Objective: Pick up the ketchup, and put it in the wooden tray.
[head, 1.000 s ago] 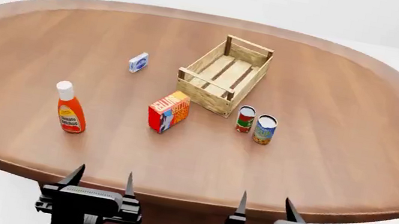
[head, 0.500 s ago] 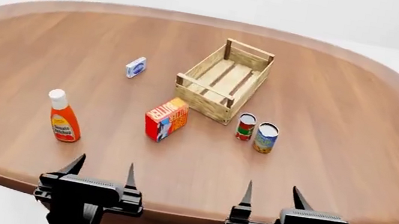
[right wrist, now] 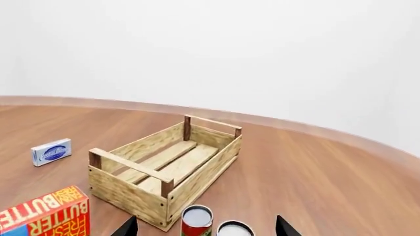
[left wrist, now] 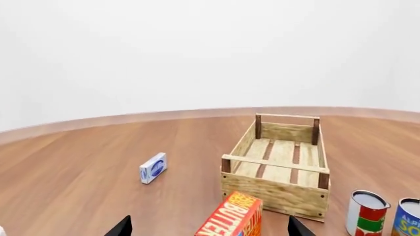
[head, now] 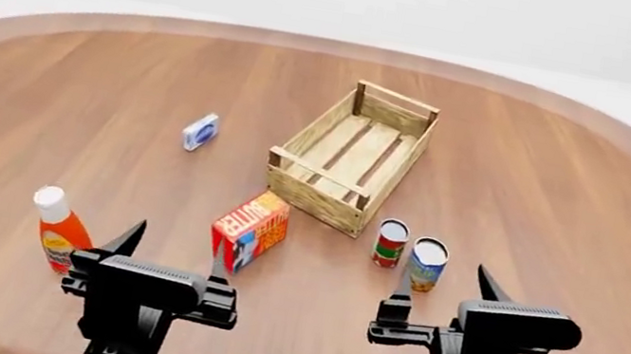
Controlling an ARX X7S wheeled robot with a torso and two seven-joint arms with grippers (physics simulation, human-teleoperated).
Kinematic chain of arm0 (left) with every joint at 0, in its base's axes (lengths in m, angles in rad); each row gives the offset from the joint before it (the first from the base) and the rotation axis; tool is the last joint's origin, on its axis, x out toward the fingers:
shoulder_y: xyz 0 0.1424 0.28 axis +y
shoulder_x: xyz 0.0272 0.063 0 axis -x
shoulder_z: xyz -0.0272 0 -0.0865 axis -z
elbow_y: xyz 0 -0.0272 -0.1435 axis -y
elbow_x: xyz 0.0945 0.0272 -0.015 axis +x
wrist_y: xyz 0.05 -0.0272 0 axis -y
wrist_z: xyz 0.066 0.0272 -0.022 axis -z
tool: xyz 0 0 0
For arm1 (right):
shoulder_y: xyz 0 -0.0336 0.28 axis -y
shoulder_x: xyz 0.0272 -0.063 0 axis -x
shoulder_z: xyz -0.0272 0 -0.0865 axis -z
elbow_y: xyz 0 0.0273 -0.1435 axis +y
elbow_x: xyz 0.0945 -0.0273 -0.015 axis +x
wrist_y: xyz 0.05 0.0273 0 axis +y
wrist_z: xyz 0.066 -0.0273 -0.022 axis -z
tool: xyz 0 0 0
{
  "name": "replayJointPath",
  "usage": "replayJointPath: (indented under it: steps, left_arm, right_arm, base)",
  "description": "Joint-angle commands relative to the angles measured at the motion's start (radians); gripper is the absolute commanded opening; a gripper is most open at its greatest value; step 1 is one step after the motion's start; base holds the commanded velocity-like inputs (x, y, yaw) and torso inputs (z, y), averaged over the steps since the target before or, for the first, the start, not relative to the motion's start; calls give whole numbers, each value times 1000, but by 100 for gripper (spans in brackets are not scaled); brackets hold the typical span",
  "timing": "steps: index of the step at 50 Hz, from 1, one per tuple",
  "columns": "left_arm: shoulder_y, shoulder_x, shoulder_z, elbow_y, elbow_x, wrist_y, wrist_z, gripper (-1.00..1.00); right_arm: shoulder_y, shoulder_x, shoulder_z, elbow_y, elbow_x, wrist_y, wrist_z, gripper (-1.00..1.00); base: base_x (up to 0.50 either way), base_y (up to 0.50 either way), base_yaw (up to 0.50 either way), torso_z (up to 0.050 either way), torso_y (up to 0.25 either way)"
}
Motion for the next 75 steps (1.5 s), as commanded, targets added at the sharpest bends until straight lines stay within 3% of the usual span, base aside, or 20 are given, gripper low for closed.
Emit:
replayJointPath:
  steps: [1,12,47,63,75]
  left_arm:
    - [-4,-12,22,26,-5,-14,-13,100]
    - [-28,-18,27,21,-13,-18,-31,100]
    - [-181,-34,1,-67,-47,-68,-98,100]
    - [-266,-66,-10,-108,-74,-55,-74,100]
    - [-294,-102,-27,-130,-72,-49,-76,100]
  right_arm:
    - [25,14,-5,-2,12,10,0,100]
    - [45,23,-16,-3,29,24,-9,100]
    - [194,54,-24,88,75,71,-36,100]
    - [283,80,-16,122,123,102,-80,100]
    - [310,104,-34,121,123,112,-100,100]
  base:
    - [355,0,0,0,0]
    - [77,-11,0,0,0]
    - [0,-500,0,0,0]
    - [8,-9,7,0,0]
    - [228,8,500,0,0]
